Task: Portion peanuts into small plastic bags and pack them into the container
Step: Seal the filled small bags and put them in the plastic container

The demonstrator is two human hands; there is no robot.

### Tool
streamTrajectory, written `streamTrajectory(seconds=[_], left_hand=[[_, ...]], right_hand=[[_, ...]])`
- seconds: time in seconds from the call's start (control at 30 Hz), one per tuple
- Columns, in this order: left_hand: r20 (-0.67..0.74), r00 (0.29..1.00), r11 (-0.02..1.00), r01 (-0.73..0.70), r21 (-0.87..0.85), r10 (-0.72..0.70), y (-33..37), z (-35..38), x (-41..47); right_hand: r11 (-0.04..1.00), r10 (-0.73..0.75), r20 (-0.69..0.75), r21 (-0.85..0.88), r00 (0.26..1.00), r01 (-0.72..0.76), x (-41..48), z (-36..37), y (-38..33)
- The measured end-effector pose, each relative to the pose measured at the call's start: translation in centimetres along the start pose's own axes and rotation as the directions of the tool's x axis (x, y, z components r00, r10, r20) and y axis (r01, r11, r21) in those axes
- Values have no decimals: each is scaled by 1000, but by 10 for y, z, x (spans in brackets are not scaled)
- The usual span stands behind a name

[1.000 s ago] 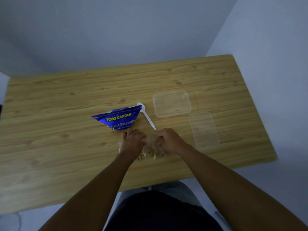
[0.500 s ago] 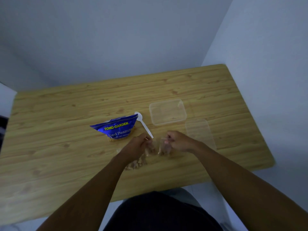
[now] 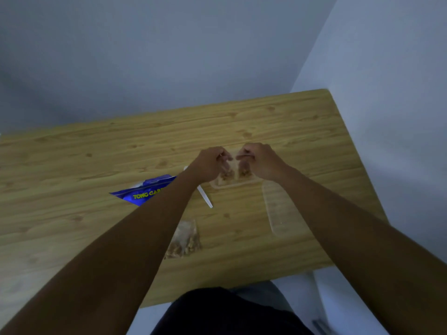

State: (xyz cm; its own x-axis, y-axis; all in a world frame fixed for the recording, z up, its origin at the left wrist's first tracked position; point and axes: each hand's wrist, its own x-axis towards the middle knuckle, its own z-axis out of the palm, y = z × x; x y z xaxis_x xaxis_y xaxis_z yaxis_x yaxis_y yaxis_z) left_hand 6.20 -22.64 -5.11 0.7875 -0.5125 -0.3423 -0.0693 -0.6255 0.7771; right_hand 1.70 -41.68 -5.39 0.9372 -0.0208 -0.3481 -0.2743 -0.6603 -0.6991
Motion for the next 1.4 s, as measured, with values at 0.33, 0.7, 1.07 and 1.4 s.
streamTrajectory(seconds=[0.33, 0.7, 1.07, 1.4], left_hand=[[-11, 998, 978, 56, 202, -55, -19, 18, 37], [-95, 992, 946, -43, 322, 77, -18, 2, 16], [43, 984, 922, -176, 346, 172, -17, -27, -84], [60, 718, 570, -598, 564, 694, -51, -33, -137]], right_hand=[[979, -73, 4, -190, 997, 72, 16, 24, 23], [860, -285, -162, -479, 945, 178, -4, 25, 9], [922, -323, -65, -246, 944, 298, -63, 84, -34], [997, -78, -69, -20, 995, 77, -107, 161, -51]])
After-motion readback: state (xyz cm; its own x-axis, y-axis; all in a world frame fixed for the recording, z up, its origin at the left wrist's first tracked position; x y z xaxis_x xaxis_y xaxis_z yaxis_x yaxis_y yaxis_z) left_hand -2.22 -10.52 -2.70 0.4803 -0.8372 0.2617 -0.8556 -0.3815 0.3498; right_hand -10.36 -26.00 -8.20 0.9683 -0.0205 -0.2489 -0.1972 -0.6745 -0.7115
